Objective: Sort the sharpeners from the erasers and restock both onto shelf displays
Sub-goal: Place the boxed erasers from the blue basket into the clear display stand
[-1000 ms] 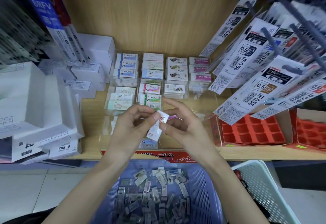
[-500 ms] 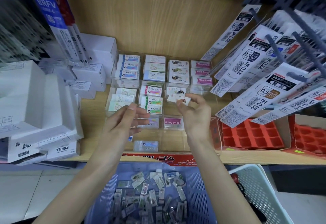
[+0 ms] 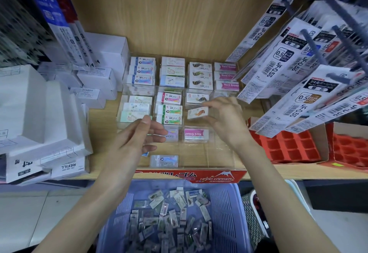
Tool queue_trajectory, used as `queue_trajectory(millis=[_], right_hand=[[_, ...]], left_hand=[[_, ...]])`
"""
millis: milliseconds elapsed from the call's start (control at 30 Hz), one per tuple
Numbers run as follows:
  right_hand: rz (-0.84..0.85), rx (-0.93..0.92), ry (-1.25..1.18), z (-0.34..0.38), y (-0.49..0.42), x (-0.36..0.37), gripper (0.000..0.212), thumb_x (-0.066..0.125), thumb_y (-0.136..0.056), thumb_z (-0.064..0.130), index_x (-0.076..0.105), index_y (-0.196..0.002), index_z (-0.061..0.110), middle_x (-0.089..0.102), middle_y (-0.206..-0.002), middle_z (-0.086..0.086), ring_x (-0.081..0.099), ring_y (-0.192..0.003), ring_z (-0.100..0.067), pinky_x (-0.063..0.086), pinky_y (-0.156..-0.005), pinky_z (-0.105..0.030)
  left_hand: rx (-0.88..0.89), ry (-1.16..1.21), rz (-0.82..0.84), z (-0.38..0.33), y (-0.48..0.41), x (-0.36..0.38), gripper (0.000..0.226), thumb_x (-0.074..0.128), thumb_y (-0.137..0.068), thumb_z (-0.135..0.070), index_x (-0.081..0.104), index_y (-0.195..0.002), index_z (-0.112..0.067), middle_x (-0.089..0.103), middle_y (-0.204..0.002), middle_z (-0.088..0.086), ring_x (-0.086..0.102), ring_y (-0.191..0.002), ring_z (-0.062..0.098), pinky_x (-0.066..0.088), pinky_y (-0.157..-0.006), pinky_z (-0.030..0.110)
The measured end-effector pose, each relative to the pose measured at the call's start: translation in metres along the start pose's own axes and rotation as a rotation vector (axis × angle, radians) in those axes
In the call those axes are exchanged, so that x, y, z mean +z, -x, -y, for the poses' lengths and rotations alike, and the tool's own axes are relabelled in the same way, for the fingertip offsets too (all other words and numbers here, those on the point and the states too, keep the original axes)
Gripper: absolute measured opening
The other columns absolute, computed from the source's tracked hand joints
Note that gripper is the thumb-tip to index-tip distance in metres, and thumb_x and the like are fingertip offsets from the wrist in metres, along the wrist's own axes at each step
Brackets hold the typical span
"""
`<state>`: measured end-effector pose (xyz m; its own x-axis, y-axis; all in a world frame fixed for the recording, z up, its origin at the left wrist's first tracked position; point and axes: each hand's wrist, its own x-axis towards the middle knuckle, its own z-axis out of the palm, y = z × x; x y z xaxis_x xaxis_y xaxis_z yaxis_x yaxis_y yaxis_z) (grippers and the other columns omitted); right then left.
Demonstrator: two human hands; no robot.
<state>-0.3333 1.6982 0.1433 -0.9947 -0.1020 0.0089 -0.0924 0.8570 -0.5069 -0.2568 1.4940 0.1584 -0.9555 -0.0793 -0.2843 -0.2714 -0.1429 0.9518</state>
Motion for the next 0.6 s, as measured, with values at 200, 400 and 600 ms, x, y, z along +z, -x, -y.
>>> queue_trajectory(millis=[200,400,600], right_hand=[[0.031,-0.144,0.386,0.002,-0.014,0.005,0.018,0.067,-0.085,0.024,0.066,-0.103,0.022,0.067,-0.101,0.004,0.04,-0.106,-0.018,0.017,-0.08,-0.027],[0.033,-0.222,0.564,0.008,-0.018,0.004,0.016,0.067,-0.084,0.028,0.067,-0.099,0.022,0.061,-0.106,0.002,0.04,-0.112,-0.022,0.016,-0.079,-0.029],[0.024,-0.195,0.6,0.003,-0.022,0.003,0.018,0.067,-0.084,0.031,0.07,-0.1,0.023,0.05,-0.115,0.002,0.038,-0.113,-0.022,0.016,-0.085,-0.03]], left_hand=[[-0.011,-0.013,0.019,0.001,0.0,0.003,0.044,0.045,-0.08,-0.047,0.067,-0.085,-0.009,0.072,-0.081,0.005,0.068,-0.079,0.016,0.048,-0.074,0.03],[-0.022,-0.027,0.016,0.004,0.0,0.005,0.039,0.045,-0.083,-0.044,0.066,-0.082,-0.012,0.072,-0.082,0.004,0.067,-0.079,0.018,0.048,-0.079,0.037],[-0.022,-0.043,0.014,0.004,0.002,0.004,0.034,0.043,-0.095,-0.032,0.066,-0.083,-0.012,0.072,-0.082,0.005,0.067,-0.08,0.019,0.048,-0.079,0.036]])
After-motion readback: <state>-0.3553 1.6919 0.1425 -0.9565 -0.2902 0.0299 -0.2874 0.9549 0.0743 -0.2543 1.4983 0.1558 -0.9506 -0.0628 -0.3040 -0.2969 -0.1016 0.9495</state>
